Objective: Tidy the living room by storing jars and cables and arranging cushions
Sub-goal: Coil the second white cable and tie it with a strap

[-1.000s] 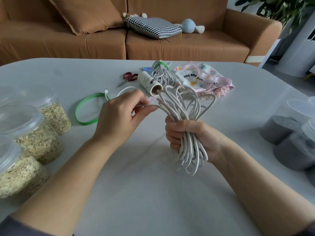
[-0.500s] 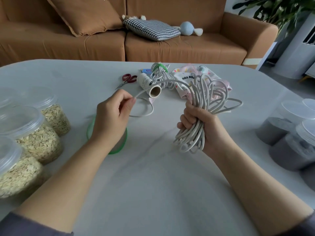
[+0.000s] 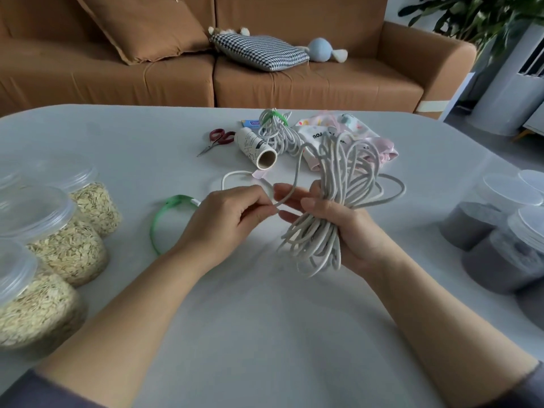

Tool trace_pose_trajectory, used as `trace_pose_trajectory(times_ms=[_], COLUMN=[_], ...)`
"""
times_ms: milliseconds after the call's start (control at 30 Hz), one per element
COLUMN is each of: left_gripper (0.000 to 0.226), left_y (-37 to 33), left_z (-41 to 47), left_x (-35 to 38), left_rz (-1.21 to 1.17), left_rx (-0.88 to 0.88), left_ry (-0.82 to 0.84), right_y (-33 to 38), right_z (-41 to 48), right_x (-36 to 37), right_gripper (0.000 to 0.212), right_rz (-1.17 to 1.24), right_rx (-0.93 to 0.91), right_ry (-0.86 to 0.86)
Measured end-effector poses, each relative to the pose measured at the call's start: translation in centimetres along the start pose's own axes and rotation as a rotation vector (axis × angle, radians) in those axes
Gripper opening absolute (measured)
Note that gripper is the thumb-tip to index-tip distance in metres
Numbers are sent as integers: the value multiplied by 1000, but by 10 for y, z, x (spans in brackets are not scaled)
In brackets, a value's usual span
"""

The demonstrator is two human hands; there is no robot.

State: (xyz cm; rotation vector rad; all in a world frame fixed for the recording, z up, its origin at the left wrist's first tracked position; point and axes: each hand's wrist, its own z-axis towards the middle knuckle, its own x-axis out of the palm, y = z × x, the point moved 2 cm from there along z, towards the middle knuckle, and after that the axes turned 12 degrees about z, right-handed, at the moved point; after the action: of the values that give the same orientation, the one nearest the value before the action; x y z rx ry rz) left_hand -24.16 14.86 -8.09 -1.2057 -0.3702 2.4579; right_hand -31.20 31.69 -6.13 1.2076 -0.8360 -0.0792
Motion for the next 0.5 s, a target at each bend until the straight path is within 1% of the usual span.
trace_pose_trajectory(times_ms=[100,167,233,300,333,400,500], left_gripper=[35,36,37,35,34,33,33], left_y=[5,8,9,7,5,2,4], left_z=[-2,-2,-1,1,1,1,2], left_x=[1,2,3,4,5,7,5], left_rz=[-7,-2,12,48,78,116,148], left_rx=[-81,-72,-22,69,116,166,185], left_ry=[61,109,134,122,118,125,130], right_y=[2,4,4,3,3,1,1], right_z=[2,1,2,3,4,5,3], right_x=[-4,-8,-11,-12,-13,-13,-11], right_gripper=[27,27,23,11,10,20,27], right_rz=[45,107,194,267,299,331,305], right_rx=[-87,-106,-120,-115,-103,-48,13], right_ry=[-97,-124,-124,-119,-117,-103,-50])
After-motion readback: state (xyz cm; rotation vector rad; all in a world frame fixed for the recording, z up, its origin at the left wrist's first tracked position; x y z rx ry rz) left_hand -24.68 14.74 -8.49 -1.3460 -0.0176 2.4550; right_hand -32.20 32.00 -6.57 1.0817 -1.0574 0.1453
